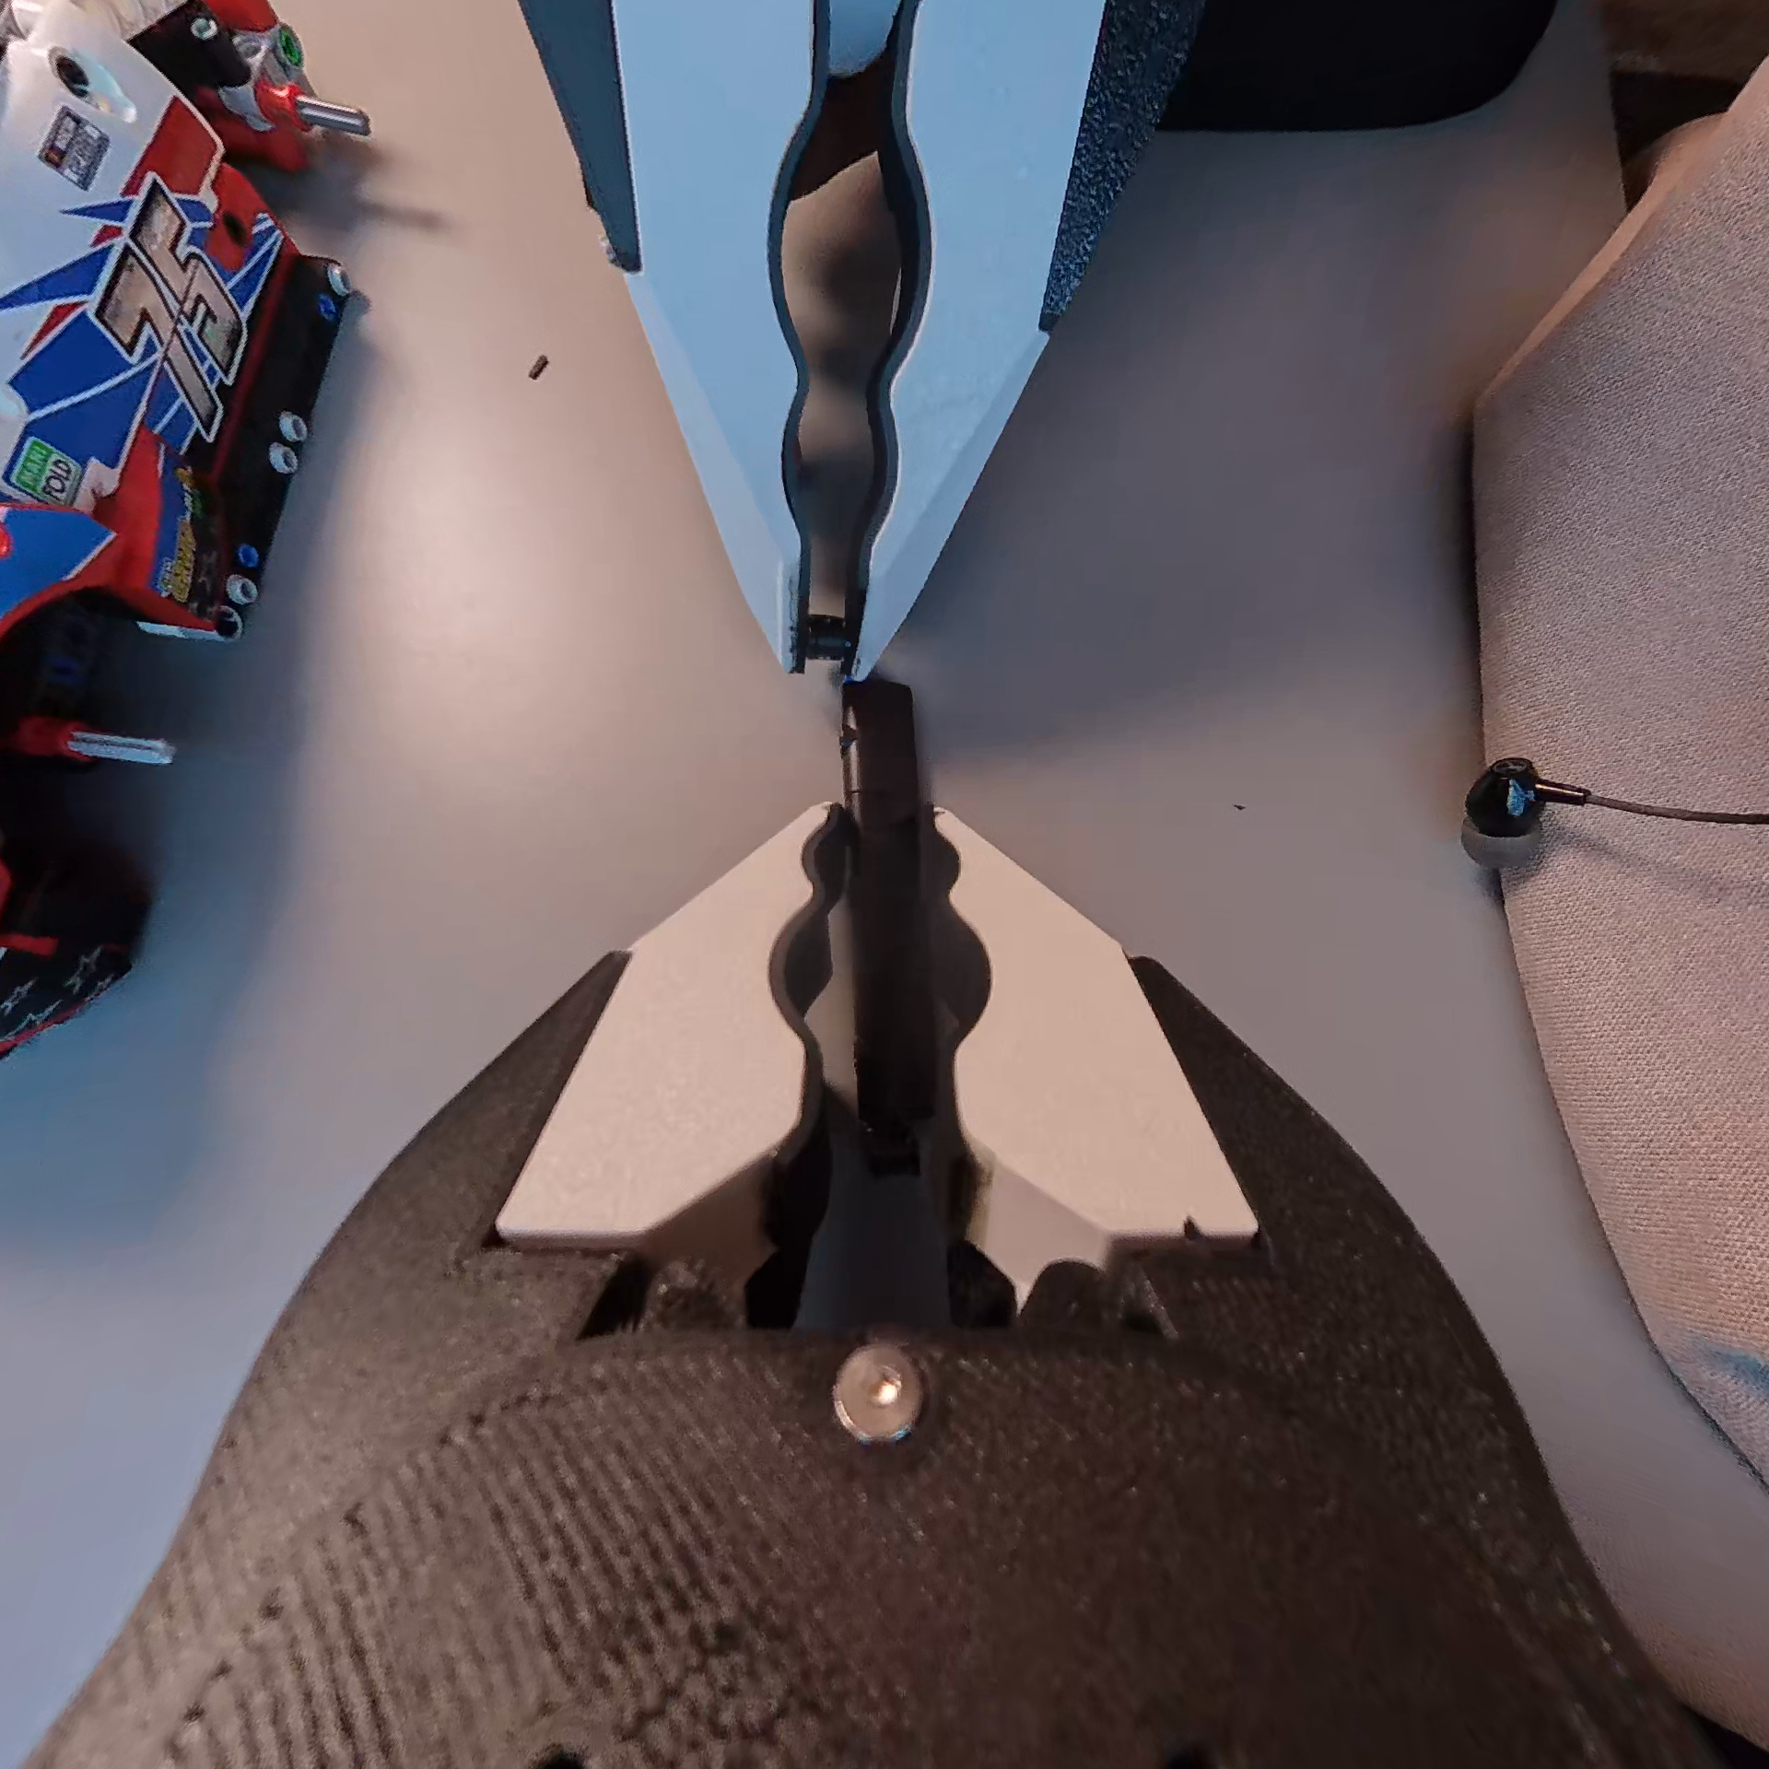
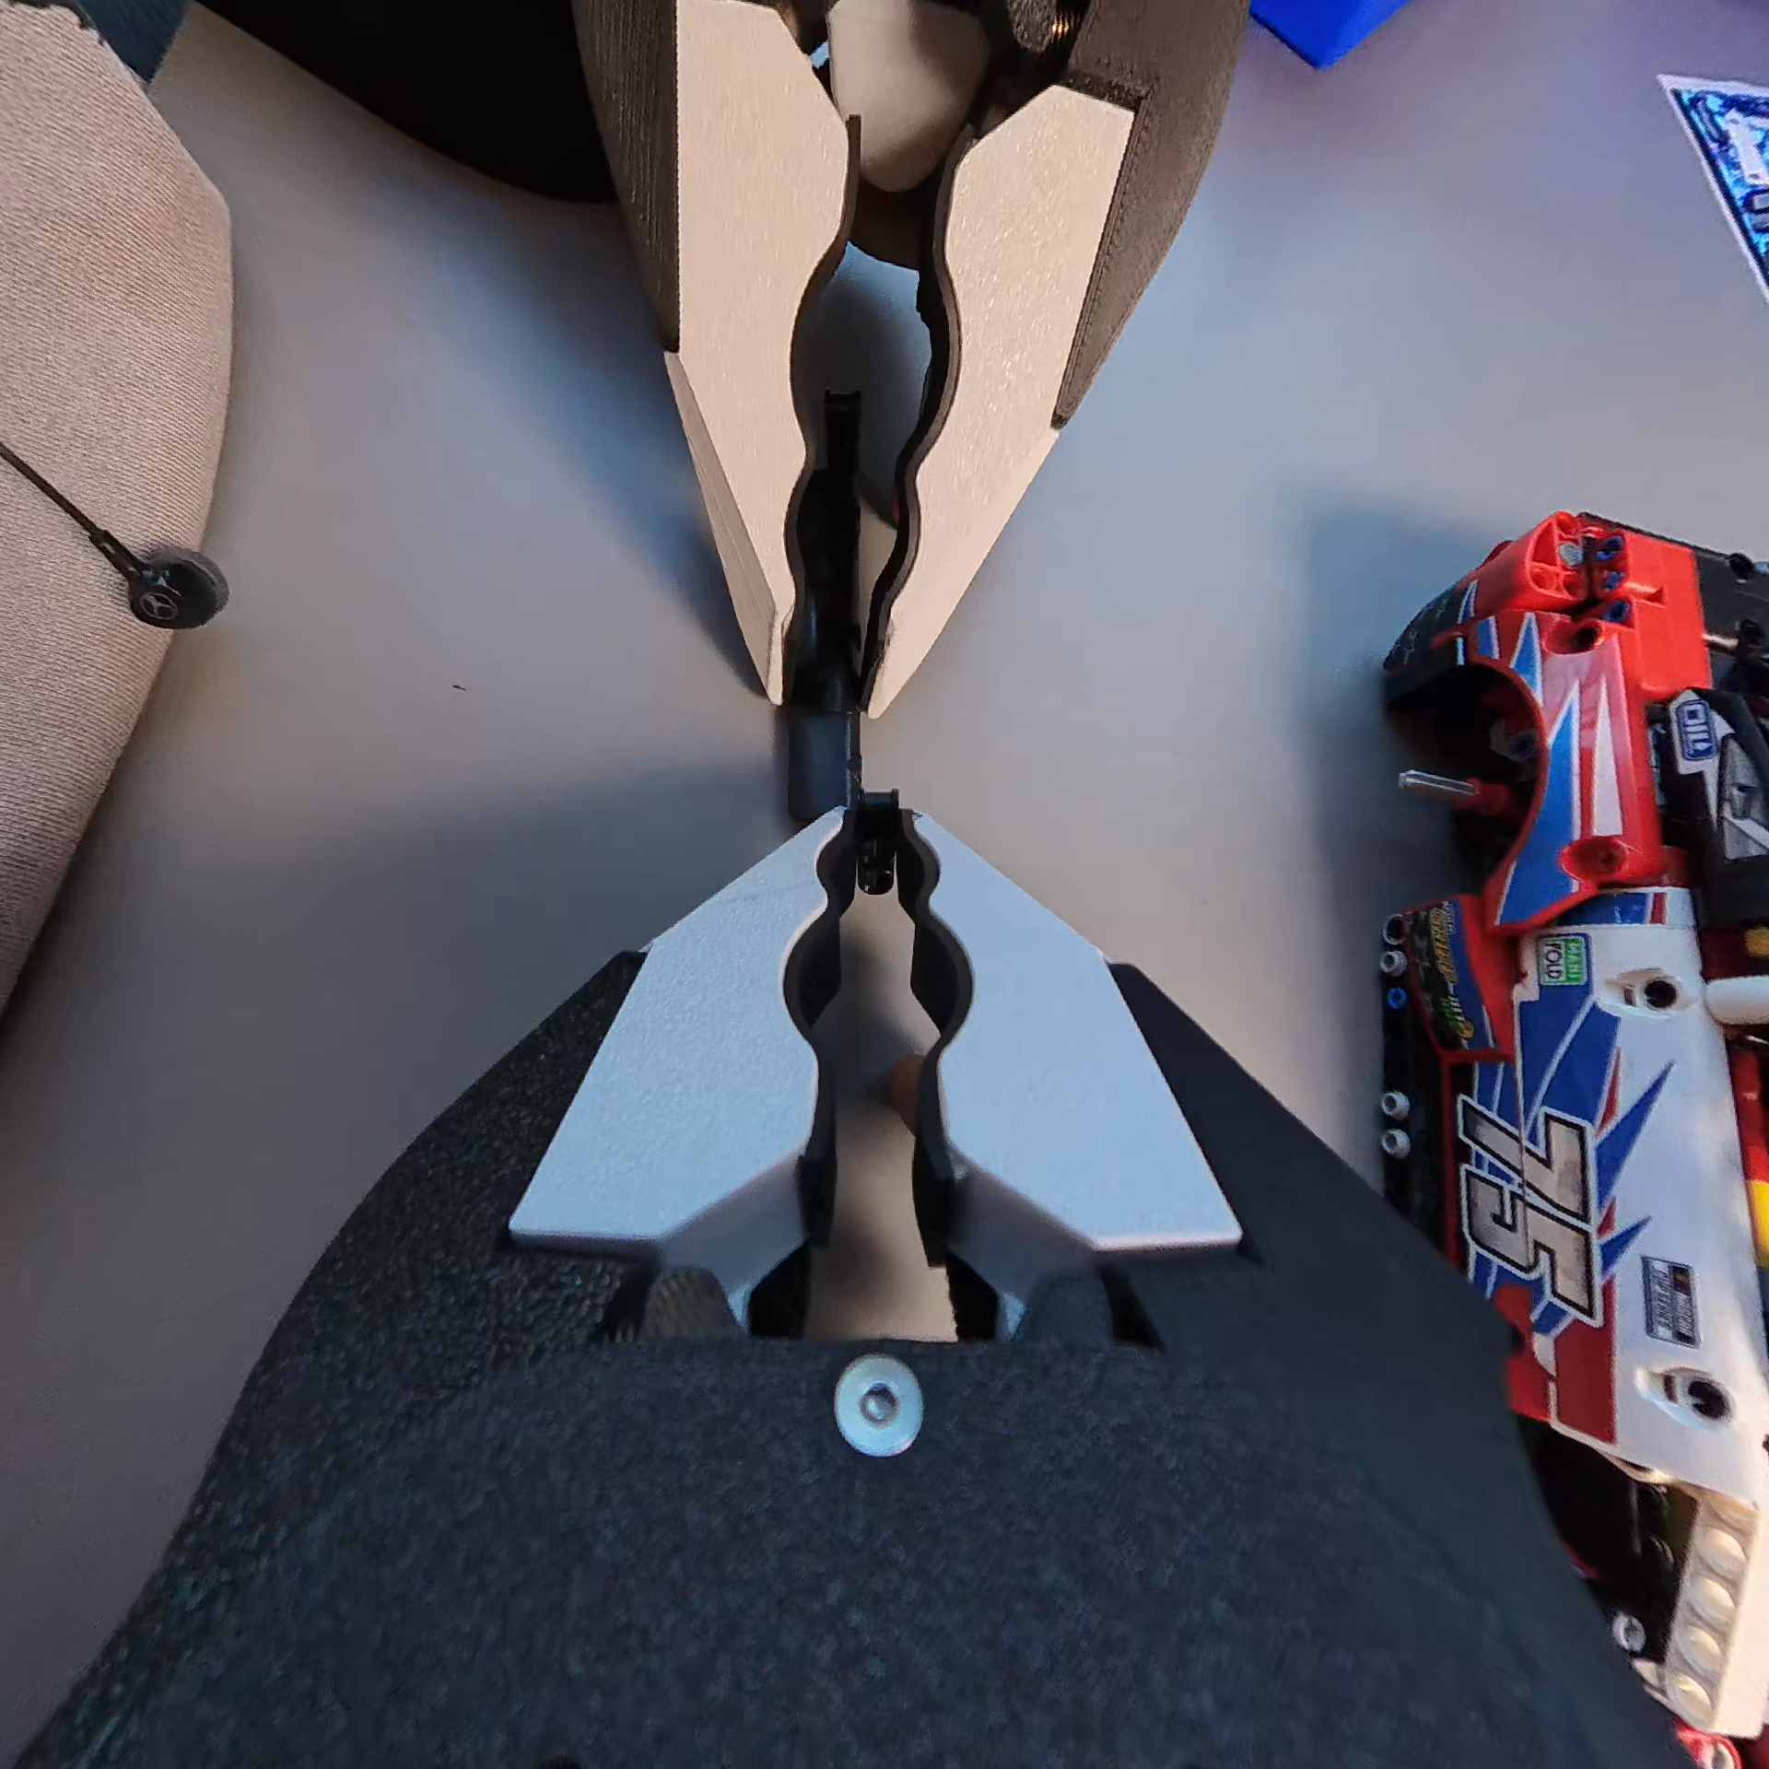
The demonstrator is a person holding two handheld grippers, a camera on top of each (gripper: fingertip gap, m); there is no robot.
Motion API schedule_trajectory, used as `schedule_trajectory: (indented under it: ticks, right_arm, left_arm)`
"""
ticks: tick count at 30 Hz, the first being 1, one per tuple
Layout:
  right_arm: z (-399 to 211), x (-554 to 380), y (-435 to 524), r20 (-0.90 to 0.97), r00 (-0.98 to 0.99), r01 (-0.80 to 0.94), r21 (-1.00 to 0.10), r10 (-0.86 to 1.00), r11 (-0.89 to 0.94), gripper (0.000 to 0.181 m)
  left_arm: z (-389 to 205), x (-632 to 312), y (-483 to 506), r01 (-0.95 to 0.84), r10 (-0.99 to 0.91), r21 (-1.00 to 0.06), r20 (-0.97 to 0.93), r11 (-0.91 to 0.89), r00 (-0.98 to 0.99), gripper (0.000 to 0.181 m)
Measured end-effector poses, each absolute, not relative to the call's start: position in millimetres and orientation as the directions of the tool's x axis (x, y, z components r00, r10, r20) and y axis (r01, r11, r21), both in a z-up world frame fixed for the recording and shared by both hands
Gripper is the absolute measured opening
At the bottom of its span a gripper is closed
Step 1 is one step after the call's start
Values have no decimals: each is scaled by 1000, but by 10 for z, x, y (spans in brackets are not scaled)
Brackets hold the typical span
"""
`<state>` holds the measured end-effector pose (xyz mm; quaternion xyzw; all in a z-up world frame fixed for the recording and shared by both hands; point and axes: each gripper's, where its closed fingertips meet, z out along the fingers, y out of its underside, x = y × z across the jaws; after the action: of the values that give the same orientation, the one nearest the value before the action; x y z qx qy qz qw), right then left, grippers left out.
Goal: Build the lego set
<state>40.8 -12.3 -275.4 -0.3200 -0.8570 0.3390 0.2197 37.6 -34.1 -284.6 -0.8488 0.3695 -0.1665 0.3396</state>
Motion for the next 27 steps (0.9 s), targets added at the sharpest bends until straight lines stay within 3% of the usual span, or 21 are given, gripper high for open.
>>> schedule_trajectory:
  ticks: [27]
  right_arm:
    - [-2746,406,-188,184,-698,376,-728,692,573,5]
  left_arm:
    - [-2818,498,-361,-541,-783,-730,-10,-419,621,13]
